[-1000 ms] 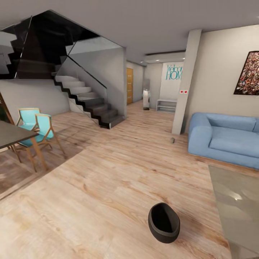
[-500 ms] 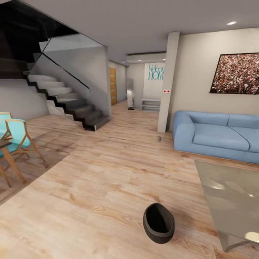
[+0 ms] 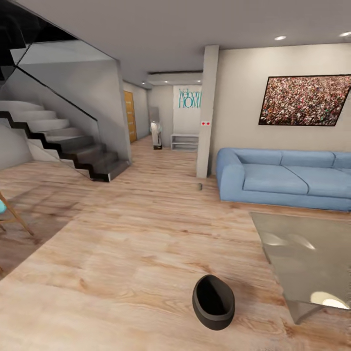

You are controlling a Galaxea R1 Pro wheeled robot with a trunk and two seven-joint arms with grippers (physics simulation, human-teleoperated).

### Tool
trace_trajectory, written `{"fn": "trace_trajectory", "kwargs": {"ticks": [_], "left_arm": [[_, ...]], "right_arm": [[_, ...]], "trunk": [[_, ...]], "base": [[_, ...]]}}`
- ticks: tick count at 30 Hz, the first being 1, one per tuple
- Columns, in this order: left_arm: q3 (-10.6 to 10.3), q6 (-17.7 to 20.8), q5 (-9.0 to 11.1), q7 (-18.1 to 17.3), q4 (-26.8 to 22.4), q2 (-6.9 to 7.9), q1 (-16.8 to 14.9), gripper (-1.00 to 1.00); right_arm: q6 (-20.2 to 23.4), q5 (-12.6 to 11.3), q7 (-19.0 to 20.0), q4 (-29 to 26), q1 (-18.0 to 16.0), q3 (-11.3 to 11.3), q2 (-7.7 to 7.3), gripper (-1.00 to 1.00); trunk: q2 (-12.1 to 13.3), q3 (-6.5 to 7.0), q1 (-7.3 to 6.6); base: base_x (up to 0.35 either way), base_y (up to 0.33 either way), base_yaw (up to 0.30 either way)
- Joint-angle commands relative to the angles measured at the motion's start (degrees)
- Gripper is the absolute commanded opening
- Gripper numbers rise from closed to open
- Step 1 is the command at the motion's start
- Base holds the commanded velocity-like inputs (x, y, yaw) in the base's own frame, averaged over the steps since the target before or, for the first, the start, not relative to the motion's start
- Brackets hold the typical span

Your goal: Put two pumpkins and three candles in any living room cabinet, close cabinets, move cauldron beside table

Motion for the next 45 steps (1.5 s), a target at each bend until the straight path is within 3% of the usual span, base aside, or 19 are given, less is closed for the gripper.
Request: {"fn": "trace_trajectory", "kwargs": {"ticks": [1, 14, 45], "left_arm": [[-0.2, -0.2, -0.1, -0.1, 0.0, 0.02, 0.0, 1.00], [-0.2, -0.2, -0.1, -0.1, 0.0, 0.03, 0.0, 1.00], [-0.1, -0.2, 0.0, -0.1, 0.0, 0.06, 0.0, 1.00]], "right_arm": [[-0.3, -0.5, 0.0, 0.1, -0.1, -0.2, 0.01, 1.00], [-1.3, -0.4, 0.0, 0.1, 0.0, -0.2, 0.07, 1.00], [-1.4, -0.4, 0.1, 0.1, 0.0, -0.1, 0.10, 1.00]], "trunk": [[0.0, -0.06, 0.01], [0.0, -0.06, 0.01], [0.0, -0.06, 0.01]], "base": [[0.094, 0.316, -0.296], [0.094, 0.316, -0.269], [0.215, 0.267, -0.006]]}}
